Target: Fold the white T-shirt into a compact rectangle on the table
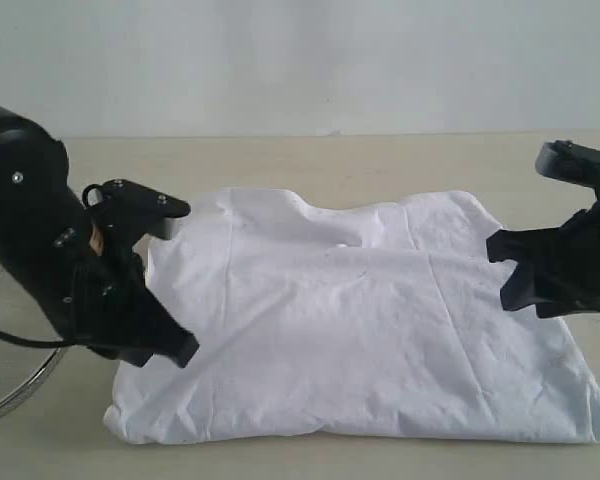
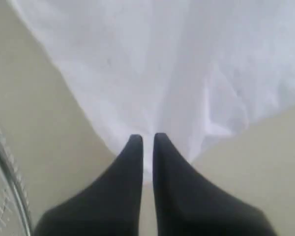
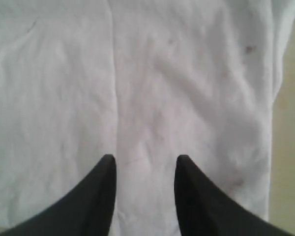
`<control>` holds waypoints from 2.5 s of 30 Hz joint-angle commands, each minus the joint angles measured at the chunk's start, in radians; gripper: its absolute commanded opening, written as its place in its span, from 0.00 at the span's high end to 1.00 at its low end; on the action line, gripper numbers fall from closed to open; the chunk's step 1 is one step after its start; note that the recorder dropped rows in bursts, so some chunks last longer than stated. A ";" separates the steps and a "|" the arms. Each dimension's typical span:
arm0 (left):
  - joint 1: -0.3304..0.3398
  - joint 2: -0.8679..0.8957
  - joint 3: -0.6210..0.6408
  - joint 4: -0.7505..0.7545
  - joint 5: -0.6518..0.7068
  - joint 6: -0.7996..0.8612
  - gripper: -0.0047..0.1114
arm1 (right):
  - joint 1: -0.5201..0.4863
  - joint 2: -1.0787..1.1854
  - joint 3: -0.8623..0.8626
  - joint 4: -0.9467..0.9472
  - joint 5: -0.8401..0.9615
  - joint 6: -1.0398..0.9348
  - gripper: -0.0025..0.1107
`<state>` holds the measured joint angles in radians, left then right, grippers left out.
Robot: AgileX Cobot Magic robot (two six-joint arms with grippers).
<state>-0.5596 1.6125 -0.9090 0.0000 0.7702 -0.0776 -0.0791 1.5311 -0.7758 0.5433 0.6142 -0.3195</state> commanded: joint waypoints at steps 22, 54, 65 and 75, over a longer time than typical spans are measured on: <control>-0.008 0.262 -0.129 -0.090 -0.007 0.051 0.92 | 0.102 0.131 0.120 -0.127 -0.086 0.086 0.98; -0.008 0.104 -0.101 -0.040 0.042 0.078 0.92 | -0.177 0.018 -0.007 -0.091 0.149 0.096 0.98; -0.008 0.104 -0.108 -0.047 0.052 0.078 0.92 | -0.412 0.289 -0.121 0.264 0.354 -0.285 0.56; -0.008 0.104 -0.108 -0.047 0.059 0.078 0.92 | -0.528 0.362 -0.165 0.236 0.383 -0.301 0.53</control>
<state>-0.5596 1.7240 -1.0106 -0.0362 0.8260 0.0000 -0.5879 1.8928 -0.9370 0.7903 0.9844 -0.6031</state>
